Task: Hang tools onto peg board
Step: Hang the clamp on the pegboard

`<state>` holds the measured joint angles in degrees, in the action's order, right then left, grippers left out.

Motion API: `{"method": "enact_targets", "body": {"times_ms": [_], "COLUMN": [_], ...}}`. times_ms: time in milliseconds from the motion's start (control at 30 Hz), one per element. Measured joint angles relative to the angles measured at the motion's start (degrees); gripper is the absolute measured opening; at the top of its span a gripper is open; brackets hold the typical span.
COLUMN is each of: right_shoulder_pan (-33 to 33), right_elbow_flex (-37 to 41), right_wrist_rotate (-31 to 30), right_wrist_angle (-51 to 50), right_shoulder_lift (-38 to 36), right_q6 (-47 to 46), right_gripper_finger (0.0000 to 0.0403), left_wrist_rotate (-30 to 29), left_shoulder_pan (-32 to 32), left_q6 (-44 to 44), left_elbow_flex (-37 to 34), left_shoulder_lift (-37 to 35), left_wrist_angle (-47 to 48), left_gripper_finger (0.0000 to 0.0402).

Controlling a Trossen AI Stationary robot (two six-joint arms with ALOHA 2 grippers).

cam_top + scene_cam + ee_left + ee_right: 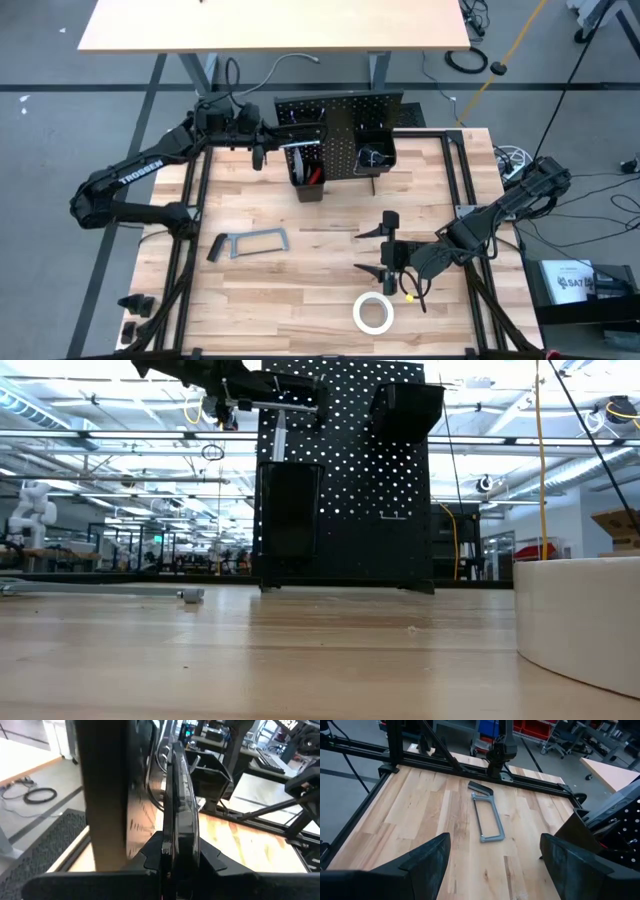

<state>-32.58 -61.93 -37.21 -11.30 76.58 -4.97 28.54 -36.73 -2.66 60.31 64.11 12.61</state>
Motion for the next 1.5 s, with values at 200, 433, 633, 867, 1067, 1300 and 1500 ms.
{"method": "enact_targets", "body": {"times_ms": [200, 433, 633, 867, 1067, 1300, 1500], "right_shoulder_pan": [0.0, 0.0, 0.0, 0.0, 0.0, 0.0, 0.0], "right_elbow_flex": [0.0, 0.0, 0.0, 0.0, 0.0, 0.0, 0.0], "right_wrist_rotate": [0.0, 0.0, 0.0, 0.0, 0.0, 1.2, 1.55], "right_wrist_angle": [0.01, -0.03, -0.05, -0.05, -0.07, -0.13, -0.19], "right_shoulder_lift": [0.0, 0.0, 0.0, 0.0, 0.0, 0.0, 0.0], "right_q6": [0.09, 0.33, 0.56, 0.55, 0.43, 0.1, -0.13], "right_gripper_finger": [0.0302, 0.0302, 0.0302, 0.0302, 0.0302, 0.0302, 0.0302], "left_wrist_rotate": [1.7, 2.41, 2.61, 2.72, 2.15, 1.61, 0.99], "left_shoulder_pan": [0.0, 0.0, 0.0, 0.11, 0.11, 0.11, 0.09], "left_q6": [0.02, 0.05, -0.08, -0.08, -0.04, 3.18, 6.0], "left_elbow_flex": [0.0, 0.0, 0.0, 0.0, 0.0, 0.0, -0.02], "left_shoulder_lift": [2.38, 2.96, 2.98, 2.94, 2.94, 2.79, 1.08], "left_wrist_angle": [-0.91, -1.91, -2.48, -2.91, -2.71, 1.41, 2.51], "left_gripper_finger": [0.0054, 0.0054, 0.0061, 0.0125, 0.0134, 0.0136, 0.0137]}}
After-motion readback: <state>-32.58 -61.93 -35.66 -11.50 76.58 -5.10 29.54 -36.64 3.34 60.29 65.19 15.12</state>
